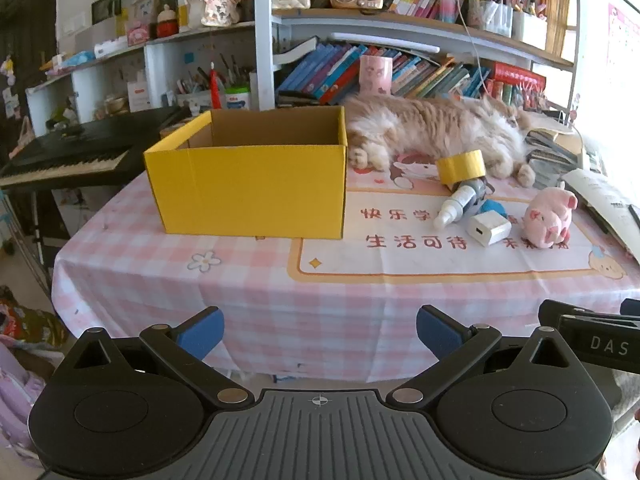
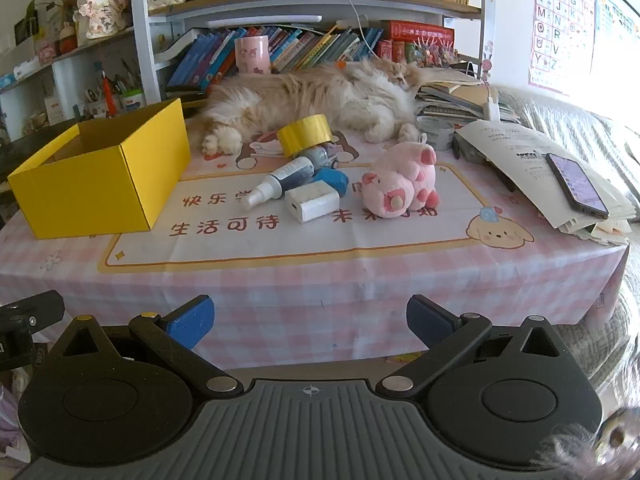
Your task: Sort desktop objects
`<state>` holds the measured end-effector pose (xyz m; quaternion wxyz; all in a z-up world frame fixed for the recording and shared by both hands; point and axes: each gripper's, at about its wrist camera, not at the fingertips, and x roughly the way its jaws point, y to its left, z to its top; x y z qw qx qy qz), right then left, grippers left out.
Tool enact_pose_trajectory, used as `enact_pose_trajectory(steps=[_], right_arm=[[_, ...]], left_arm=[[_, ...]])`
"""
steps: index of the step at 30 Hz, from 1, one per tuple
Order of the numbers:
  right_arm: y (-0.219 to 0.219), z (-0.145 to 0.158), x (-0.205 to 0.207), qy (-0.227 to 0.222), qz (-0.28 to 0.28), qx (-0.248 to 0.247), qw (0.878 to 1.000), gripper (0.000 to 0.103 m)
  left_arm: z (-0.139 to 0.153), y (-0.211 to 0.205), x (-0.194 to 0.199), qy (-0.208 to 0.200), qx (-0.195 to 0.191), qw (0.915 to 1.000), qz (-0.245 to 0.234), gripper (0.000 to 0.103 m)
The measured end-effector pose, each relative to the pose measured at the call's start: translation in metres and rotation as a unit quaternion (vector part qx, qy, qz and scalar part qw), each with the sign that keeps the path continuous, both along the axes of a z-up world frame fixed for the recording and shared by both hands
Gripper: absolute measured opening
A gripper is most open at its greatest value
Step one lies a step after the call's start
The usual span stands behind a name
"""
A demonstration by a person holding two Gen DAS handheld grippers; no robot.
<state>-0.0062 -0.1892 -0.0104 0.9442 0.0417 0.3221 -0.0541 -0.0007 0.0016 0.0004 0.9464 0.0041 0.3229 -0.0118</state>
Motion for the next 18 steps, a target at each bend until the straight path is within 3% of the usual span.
enact_pose_trajectory(steps=[18], right_arm=[[-0.0010,0.0001,-0.0002,0.000,0.000,0.000,1.000,0.103]], left_arm=[[-0.0005,-0.0003,0.0009,0.001,0.002,1.0000,-0.005,0.103]])
